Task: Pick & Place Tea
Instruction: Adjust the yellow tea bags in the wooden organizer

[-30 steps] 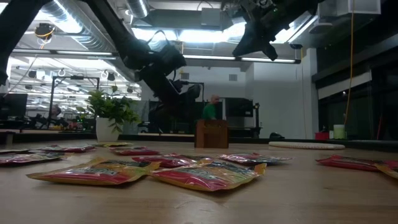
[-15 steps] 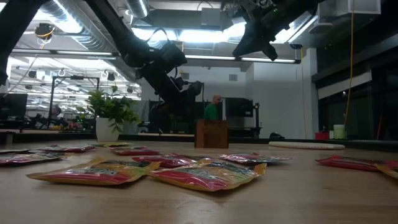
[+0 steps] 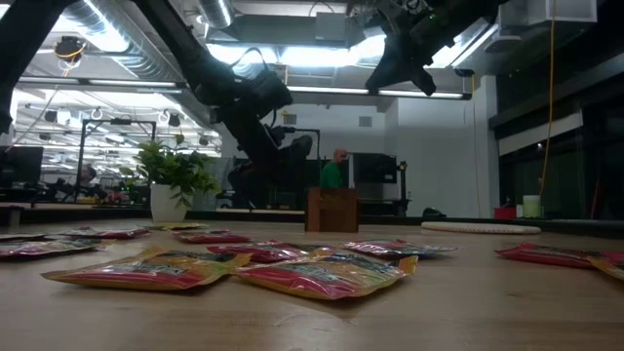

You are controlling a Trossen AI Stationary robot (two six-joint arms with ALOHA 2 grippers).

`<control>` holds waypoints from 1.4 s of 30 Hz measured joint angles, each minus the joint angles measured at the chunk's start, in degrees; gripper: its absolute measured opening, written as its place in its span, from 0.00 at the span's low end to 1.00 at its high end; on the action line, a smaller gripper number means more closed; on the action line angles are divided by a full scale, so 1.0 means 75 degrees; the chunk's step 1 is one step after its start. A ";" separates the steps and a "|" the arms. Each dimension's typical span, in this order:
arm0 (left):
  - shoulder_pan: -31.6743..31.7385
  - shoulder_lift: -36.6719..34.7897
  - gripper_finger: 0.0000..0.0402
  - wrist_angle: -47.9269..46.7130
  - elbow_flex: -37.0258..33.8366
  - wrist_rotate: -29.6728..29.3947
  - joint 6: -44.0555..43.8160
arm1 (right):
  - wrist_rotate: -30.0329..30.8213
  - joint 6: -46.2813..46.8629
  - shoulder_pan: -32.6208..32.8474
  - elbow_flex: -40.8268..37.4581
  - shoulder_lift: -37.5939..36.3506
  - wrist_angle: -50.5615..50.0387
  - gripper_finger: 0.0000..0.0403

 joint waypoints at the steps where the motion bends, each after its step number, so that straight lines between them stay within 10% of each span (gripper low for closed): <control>1: 0.0000 0.0000 0.00 0.0061 0.0000 -0.0002 0.0000 | 0.0000 0.0000 0.0000 0.0000 0.0000 0.0000 0.01; 42: 0.0003 0.0321 0.01 0.1707 0.0000 0.0944 -0.0609 | 0.0000 0.0032 0.0000 0.0003 0.0000 0.0006 0.01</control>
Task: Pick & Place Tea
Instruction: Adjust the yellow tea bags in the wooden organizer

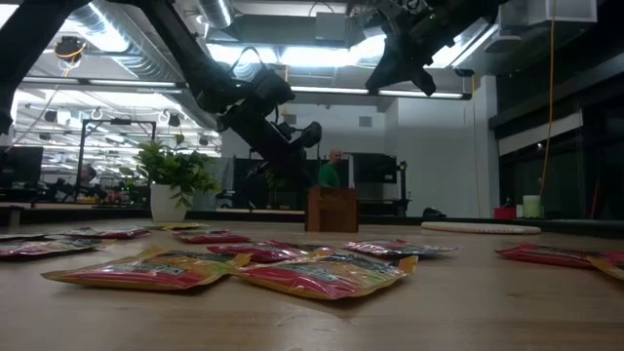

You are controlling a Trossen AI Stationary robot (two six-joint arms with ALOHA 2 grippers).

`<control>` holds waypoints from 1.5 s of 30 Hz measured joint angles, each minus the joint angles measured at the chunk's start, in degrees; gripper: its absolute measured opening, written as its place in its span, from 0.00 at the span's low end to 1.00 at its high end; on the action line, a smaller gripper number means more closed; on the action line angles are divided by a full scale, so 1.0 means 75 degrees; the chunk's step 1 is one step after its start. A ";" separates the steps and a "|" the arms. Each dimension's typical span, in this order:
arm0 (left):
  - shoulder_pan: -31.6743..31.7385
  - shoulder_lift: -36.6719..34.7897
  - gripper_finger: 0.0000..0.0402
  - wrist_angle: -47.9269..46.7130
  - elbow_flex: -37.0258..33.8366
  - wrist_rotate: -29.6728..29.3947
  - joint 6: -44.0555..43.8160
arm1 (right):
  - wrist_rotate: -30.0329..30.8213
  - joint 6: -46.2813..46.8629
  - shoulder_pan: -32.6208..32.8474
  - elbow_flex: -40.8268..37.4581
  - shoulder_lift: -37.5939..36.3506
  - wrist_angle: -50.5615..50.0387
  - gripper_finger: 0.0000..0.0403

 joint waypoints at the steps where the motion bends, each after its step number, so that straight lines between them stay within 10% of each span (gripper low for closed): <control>1: 0.0000 0.0000 0.00 -0.0001 0.0000 0.0004 0.0000 | 0.0000 0.0000 0.0000 0.0000 0.0000 0.0000 0.01; 45: 0.0029 0.0230 0.00 -0.0817 -0.0003 -0.0172 0.0259 | 0.0000 -0.0050 -0.0015 0.0000 0.0000 -0.0050 0.01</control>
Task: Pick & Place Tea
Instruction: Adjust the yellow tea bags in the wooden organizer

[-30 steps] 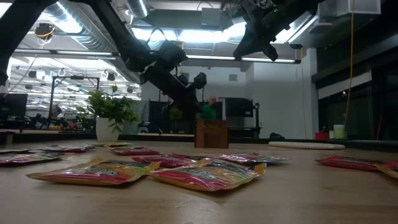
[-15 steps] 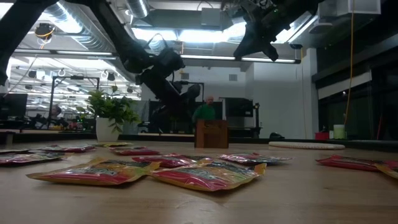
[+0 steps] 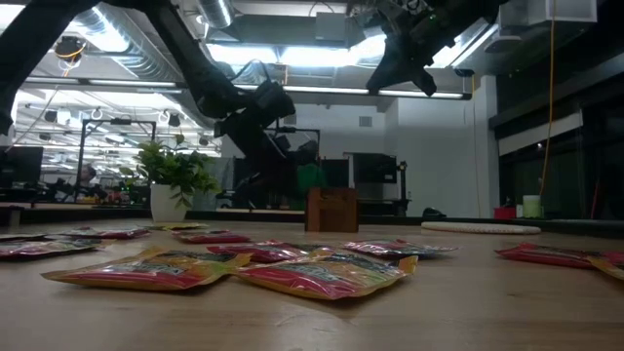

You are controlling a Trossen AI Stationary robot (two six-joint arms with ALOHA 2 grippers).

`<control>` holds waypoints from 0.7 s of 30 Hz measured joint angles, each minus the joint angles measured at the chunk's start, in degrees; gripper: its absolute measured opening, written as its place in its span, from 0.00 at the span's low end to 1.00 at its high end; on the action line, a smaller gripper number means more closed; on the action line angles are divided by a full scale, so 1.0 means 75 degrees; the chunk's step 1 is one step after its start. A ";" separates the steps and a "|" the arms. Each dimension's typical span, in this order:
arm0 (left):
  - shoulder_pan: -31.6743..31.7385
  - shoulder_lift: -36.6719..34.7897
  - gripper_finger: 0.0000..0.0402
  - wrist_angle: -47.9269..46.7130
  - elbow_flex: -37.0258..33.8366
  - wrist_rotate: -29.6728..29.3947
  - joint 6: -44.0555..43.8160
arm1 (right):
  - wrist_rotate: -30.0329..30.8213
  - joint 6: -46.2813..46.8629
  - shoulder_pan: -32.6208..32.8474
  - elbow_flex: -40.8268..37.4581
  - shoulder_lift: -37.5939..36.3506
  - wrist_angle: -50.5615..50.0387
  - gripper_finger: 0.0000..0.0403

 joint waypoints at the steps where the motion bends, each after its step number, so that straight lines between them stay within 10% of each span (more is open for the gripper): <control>1: 0.0000 0.0000 0.00 0.0087 0.0000 0.0030 0.0003 | 0.0000 0.0000 0.0000 0.0000 -0.0002 0.0000 0.01; 21: 0.0017 -0.0002 0.00 0.0867 0.0003 0.0559 -0.0374 | 0.0000 0.0006 0.0000 0.0000 -0.0003 0.0003 0.01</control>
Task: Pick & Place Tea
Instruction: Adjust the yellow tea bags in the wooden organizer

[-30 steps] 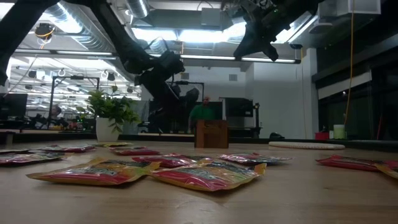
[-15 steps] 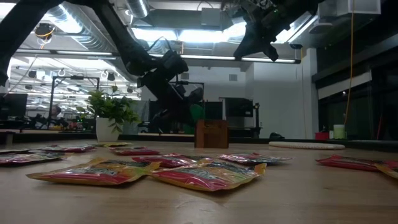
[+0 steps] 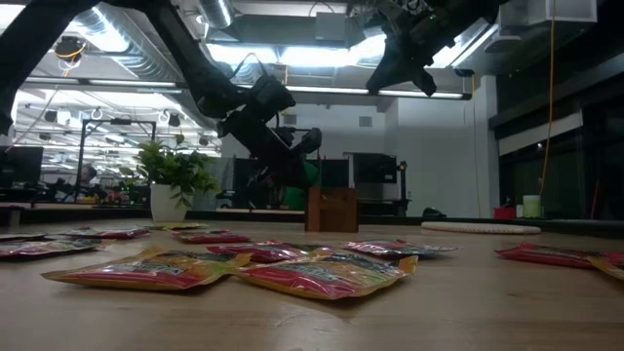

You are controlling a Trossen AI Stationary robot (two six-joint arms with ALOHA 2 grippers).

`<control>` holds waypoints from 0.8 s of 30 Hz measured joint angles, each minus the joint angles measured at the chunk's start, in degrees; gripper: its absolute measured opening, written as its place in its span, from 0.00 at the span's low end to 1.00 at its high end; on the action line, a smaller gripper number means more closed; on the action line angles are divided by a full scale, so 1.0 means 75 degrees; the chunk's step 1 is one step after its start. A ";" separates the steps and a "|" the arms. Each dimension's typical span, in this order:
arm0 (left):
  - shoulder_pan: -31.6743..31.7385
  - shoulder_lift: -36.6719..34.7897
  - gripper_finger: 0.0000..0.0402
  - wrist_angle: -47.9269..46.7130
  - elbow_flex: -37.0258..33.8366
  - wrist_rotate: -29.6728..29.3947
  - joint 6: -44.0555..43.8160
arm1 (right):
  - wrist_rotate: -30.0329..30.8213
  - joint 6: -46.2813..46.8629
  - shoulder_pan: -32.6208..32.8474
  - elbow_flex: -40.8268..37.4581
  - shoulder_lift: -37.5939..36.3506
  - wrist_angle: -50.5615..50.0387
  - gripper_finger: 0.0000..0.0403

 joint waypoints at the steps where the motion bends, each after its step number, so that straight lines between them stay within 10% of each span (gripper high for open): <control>1: 0.0000 -0.0001 0.00 0.0034 0.0000 0.0004 -0.0029 | 0.0000 0.0000 0.0000 0.0001 0.0000 0.0000 0.01; 24: -0.0007 -0.0001 0.00 0.0757 0.0000 0.0279 -0.0098 | 0.0000 -0.0009 0.0000 0.0003 0.0000 0.0000 0.01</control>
